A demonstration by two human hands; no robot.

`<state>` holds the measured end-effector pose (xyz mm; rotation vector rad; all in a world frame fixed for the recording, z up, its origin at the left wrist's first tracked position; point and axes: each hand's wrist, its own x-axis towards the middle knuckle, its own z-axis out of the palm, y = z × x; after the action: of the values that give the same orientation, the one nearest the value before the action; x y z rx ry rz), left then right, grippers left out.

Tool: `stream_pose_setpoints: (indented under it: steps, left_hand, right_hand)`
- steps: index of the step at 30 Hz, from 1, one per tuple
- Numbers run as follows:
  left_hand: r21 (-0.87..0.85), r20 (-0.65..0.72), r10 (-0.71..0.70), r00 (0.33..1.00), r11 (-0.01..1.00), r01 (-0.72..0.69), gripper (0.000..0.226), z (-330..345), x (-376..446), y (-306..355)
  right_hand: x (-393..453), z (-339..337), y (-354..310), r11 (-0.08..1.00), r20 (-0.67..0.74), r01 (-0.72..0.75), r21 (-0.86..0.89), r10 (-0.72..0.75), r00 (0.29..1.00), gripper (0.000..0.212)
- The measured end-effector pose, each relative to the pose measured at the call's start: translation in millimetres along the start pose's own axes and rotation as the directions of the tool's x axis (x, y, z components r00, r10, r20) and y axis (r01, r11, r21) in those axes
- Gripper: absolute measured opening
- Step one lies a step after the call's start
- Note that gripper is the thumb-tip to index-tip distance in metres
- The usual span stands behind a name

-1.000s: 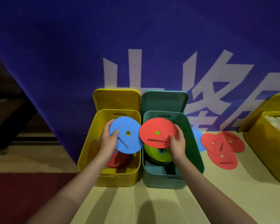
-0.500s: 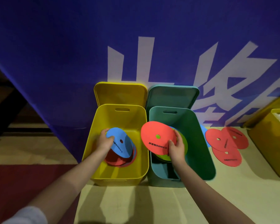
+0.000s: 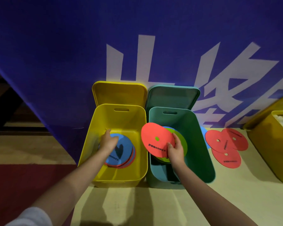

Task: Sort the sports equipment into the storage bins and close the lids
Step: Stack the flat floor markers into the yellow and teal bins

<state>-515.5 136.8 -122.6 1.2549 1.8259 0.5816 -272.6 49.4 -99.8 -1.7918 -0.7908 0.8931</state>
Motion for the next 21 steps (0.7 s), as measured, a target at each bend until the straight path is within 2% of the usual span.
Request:
stream_pose_setpoints:
  steps: [2,4,6,8,9,11,15,18,21]
  left_hand:
    - [-0.131,-0.012,0.107,0.994,0.986,-0.108,0.055,-6.4,-9.7,22.3]
    - [-0.148,-0.049,0.237,0.970,0.959,-0.242,0.050,-19.8,-16.2,36.2]
    - [-0.061,-0.106,0.346,0.932,0.933,-0.354,0.046,-37.9,-22.2,41.3]
    - [0.059,-0.181,0.405,0.896,0.914,-0.401,0.044,-54.8,-22.4,35.6]
    - [0.101,-0.210,0.406,0.889,0.914,-0.394,0.045,-61.9,-21.5,32.3]
    - [0.164,-0.211,0.340,0.916,0.936,-0.310,0.050,-72.2,-16.6,24.4]
    - [0.193,-0.105,0.192,0.976,0.967,-0.169,0.061,-78.4,-7.2,3.3]
    - [0.179,-0.065,0.224,0.973,0.961,-0.209,0.059,-80.2,-5.2,-9.1]
    - [0.134,-0.074,0.260,0.963,0.959,-0.249,0.055,-86.8,-2.6,-15.5]
  right_hand:
    - [-3.1,-0.1,-0.2,1.000,0.005,0.007,-0.007,-0.007,1.000,0.051]
    - [-5.7,-0.8,-3.5,1.000,-0.008,0.015,0.011,-0.015,1.000,0.050]
    - [-8.1,-0.8,-11.6,0.998,-0.031,0.025,0.059,-0.024,0.999,0.048]
    - [-11.3,4.7,-25.1,0.993,-0.018,0.053,0.102,-0.051,0.999,0.047]
    - [-13.1,9.8,-32.9,0.990,0.008,0.081,0.117,-0.082,0.997,0.046]
    - [-17.1,24.6,-48.7,0.980,0.077,0.156,0.122,-0.166,0.983,0.047]
    - [-20.6,67.6,-78.1,0.960,0.243,0.278,-0.025,-0.264,0.933,0.052]
    - [-18.5,104.9,-89.0,0.969,0.343,0.227,-0.101,-0.181,0.922,0.053]
    - [-13.8,136.9,-82.4,0.965,0.368,0.177,-0.195,-0.096,0.925,0.055]
